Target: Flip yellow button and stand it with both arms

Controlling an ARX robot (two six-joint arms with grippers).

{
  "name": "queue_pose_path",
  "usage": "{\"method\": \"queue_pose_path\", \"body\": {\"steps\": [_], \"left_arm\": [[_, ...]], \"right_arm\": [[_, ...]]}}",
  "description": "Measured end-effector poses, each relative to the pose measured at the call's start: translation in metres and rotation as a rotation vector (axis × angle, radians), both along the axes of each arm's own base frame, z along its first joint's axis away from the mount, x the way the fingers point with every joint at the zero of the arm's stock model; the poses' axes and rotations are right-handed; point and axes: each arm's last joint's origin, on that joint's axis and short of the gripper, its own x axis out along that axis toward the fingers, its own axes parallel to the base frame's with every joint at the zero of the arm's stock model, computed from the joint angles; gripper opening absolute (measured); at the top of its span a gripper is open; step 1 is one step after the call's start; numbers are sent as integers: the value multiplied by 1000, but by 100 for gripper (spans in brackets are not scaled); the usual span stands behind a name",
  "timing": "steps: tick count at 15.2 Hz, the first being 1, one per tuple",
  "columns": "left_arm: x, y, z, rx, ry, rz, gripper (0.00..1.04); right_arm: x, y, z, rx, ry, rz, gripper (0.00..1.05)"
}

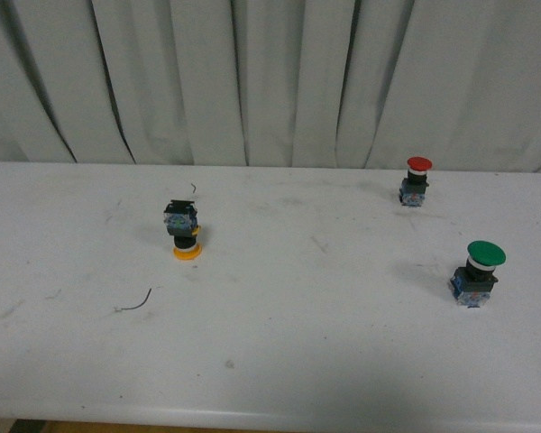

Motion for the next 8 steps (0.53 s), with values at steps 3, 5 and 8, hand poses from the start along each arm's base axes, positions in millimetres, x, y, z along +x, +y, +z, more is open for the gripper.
{"method": "queue_pose_path", "body": {"steps": [3,5,8], "left_arm": [[0,0,0,0,0,0,98],[0,0,0,0,0,0,98],[0,0,0,0,0,0,98]], "right_arm": [[0,0,0,0,0,0,98],[0,0,0,0,0,0,98],[0,0,0,0,0,0,98]]}}
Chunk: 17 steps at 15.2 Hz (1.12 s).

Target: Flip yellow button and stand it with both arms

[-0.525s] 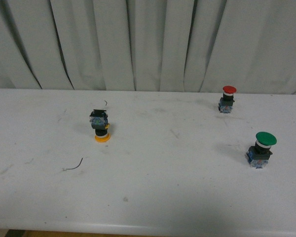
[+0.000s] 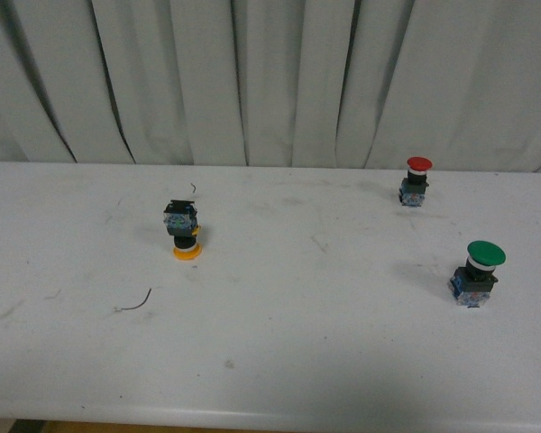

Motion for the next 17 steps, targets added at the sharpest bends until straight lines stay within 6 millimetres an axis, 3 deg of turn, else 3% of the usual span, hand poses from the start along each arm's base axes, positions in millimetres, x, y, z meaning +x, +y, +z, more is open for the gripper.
{"method": "queue_pose_path", "body": {"steps": [17], "left_arm": [[0,0,0,0,0,0,98]], "right_arm": [[0,0,0,0,0,0,98]]}}
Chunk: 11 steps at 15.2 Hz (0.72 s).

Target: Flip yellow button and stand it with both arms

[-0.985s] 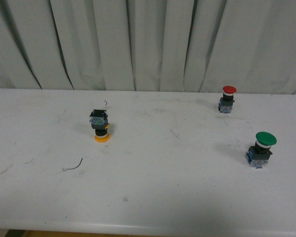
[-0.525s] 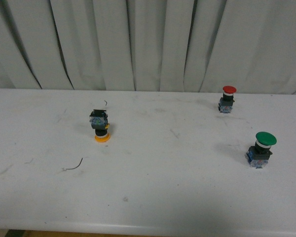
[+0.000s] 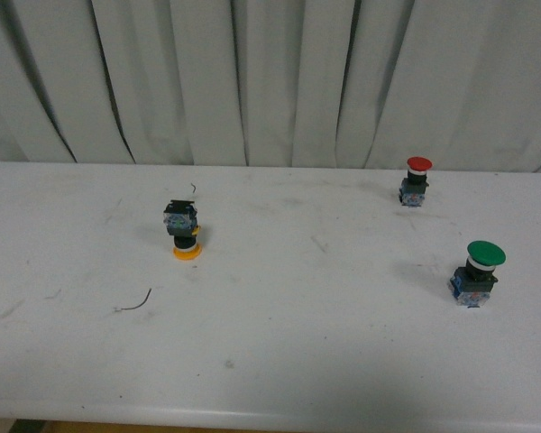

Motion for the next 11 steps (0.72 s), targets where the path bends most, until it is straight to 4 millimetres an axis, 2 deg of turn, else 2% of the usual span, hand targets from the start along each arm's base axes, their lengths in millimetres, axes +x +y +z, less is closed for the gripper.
{"method": "queue_pose_path", "body": {"steps": [3,4,5,6,7,9,11], "left_arm": [[0,0,0,0,0,0,98],[-1,0,-2,-29,69,28,98],[1,-2,1,-103,300,136,98],[7,-1,7,-175,362,199,98],[14,3,11,-257,333,234,98],[45,9,27,-324,266,186,98],[97,8,38,-301,258,97,98]], "right_arm": [[0,0,0,0,0,0,98],[0,0,0,0,0,0,98],[0,0,0,1,0,-2,98],[0,0,0,0,-1,2,98],[0,0,0,0,0,0,98],[0,0,0,0,0,0,98],[0,0,0,0,0,0,98]]}}
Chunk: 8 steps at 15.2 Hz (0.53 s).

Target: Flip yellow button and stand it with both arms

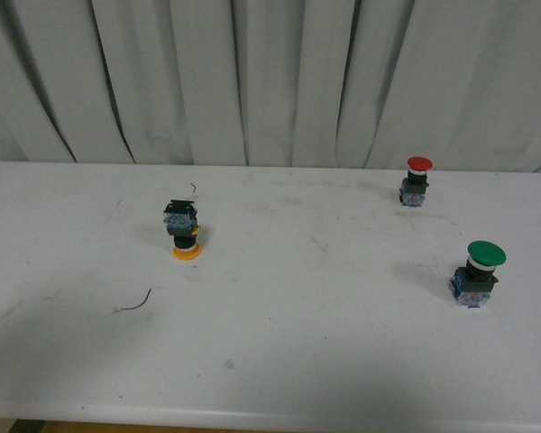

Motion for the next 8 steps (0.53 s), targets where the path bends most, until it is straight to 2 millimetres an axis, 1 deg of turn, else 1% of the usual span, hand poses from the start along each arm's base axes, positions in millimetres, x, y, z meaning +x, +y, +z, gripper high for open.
{"method": "queue_pose_path", "body": {"steps": [2,3,4,6,7,8], "left_arm": [[59,-9,1,46,42,-87,98],[91,-16,-5,76,102,-125,98],[121,-24,-17,100,167,-166,98],[167,-35,-37,139,273,-212,98],[187,-38,-42,151,300,-226,98],[201,-40,-44,153,314,-235,98]], "right_arm": [[0,0,0,0,0,0,98],[0,0,0,0,0,0,98],[0,0,0,0,0,0,98],[0,0,0,0,0,0,98],[0,0,0,0,0,0,98],[0,0,0,0,0,0,98]]}}
